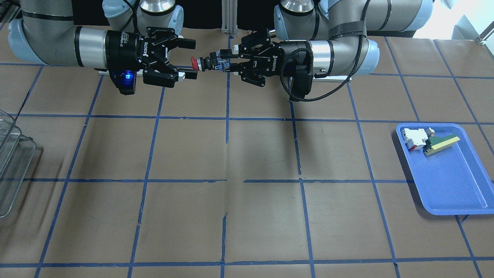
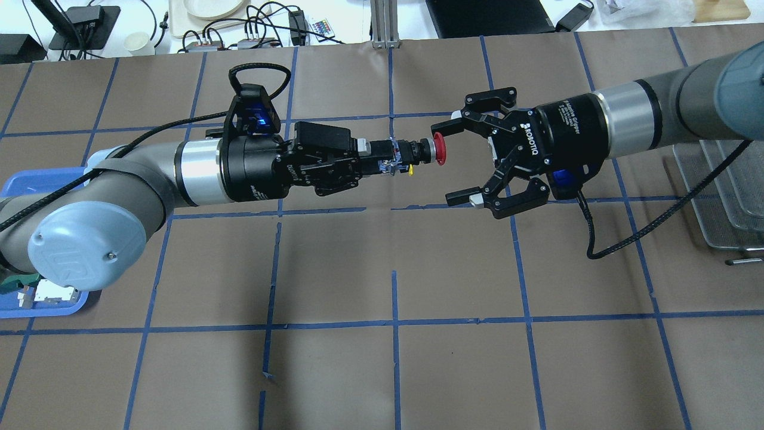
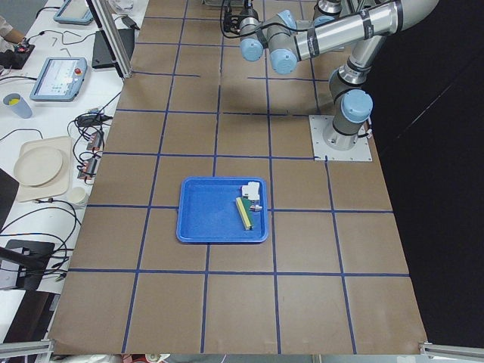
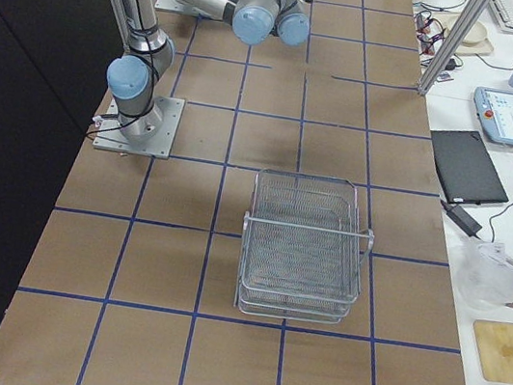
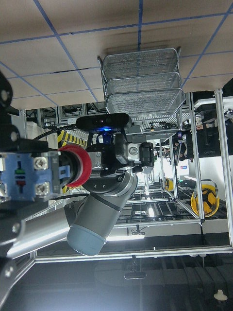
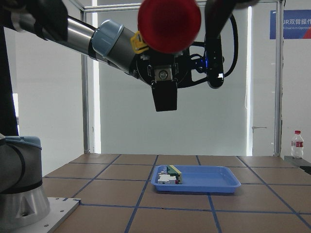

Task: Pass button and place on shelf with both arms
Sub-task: 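Close the right gripper on the button held out by the left gripper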

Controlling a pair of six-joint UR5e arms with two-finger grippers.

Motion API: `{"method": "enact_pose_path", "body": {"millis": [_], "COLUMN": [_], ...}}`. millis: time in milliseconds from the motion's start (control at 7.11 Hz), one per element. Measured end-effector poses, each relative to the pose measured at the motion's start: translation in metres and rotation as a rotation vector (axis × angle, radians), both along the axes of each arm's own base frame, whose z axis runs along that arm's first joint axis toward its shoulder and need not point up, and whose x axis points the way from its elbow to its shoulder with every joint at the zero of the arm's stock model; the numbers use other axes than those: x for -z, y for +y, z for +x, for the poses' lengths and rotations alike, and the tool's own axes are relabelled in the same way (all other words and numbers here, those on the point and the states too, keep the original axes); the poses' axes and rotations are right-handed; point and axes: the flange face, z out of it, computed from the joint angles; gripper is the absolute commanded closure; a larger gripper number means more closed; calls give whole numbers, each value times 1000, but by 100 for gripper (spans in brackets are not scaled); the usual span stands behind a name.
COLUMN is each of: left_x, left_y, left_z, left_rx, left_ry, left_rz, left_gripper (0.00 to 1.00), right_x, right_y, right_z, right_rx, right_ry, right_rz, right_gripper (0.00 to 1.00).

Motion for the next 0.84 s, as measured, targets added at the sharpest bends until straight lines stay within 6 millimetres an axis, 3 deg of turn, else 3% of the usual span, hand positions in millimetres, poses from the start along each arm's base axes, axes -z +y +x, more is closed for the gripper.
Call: {"method": "enact_pose_path", "body": {"millis": [844], "left_x": [1], "left_y": [-1], "left_z": [0], "left_rx": [0], "left_ry": [0], "left_rz": [1], "left_gripper": [92], "right_x": [0], "right_y": [-4], "right_z": [4], "right_rx": [45], "right_ry": [-39], "right_rz": [-9], "right_gripper": [0]}}
